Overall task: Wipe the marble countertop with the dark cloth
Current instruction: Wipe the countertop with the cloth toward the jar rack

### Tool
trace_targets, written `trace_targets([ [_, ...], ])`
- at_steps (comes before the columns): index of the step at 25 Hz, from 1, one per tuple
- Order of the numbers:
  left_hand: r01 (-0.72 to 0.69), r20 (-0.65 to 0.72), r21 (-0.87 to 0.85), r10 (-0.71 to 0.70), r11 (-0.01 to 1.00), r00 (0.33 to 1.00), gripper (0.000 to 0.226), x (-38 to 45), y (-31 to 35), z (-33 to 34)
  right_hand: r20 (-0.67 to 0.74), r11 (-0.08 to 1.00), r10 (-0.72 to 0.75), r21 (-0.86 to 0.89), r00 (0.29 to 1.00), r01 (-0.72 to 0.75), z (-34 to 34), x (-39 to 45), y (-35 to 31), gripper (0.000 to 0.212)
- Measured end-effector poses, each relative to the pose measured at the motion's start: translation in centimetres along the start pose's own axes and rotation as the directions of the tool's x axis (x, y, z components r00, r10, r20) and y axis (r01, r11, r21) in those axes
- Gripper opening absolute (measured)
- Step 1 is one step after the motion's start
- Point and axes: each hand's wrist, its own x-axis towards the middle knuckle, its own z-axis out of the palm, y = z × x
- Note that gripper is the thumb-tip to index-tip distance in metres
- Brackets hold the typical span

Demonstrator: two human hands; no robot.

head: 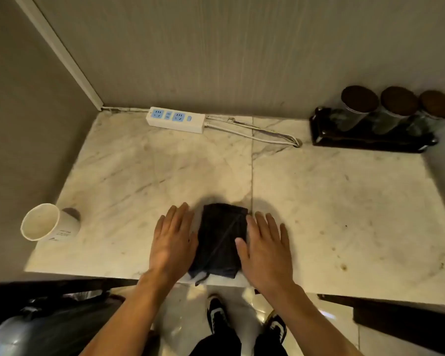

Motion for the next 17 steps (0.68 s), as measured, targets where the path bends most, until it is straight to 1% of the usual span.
trace_targets([
  [1, 0.012, 0.022, 0.010, -0.012, 1.000, 1.000, 0.052, 0.2, -0.4, 0.3, 0.012, 1.000, 0.012, 0.027, 1.000, -0.013, 0.5, 0.2, -0.8, 0.063],
  [3, 0.002, -0.006, 0.057, -0.002, 0.998, 1.000, 0.054, 0.5, -1.0, 1.0, -0.019, 0.999, 0.007, 0.039, 1.000, -0.006, 1.2, 0.7, -2.2, 0.064],
  [4, 0.009, 0.003, 0.061, -0.009, 0.998, 1.000, 0.053, 0.6, -1.4, 1.4, -0.023, 0.999, 0.013, 0.049, 1.000, -0.012, 1.7, 0.9, -3.0, 0.064],
  [6, 0.014, -0.006, 0.014, -0.014, 1.000, 1.000, 0.053, 0.6, -2.1, 2.2, -0.031, 0.996, 0.020, 0.091, 0.999, -0.017, 2.6, 1.5, -4.4, 0.067],
  [9, 0.014, -0.030, -0.027, -0.015, 1.000, 0.999, 0.055, 0.5, -2.8, 2.6, -0.008, 0.991, 0.045, 0.129, 0.999, -0.044, 4.1, 2.4, -6.1, 0.071],
  [12, -0.007, -0.051, -0.057, 0.004, 0.998, 0.999, 0.058, 0.3, -2.8, 2.7, -0.084, 0.981, 0.136, 0.150, 0.987, -0.122, 5.7, 2.8, -7.5, 0.066],
  [14, -0.003, -0.060, -0.061, 0.000, 0.998, 0.998, 0.058, 0.3, -2.7, 2.7, -0.128, 0.982, 0.157, 0.130, 0.979, -0.141, 6.5, 2.8, -7.7, 0.064],
  [17, 0.013, -0.064, -0.067, -0.017, 0.998, 0.998, 0.056, 0.2, -2.7, 2.8, -0.129, 0.987, 0.153, 0.075, 0.980, -0.144, 6.9, 2.6, -7.4, 0.065],
])
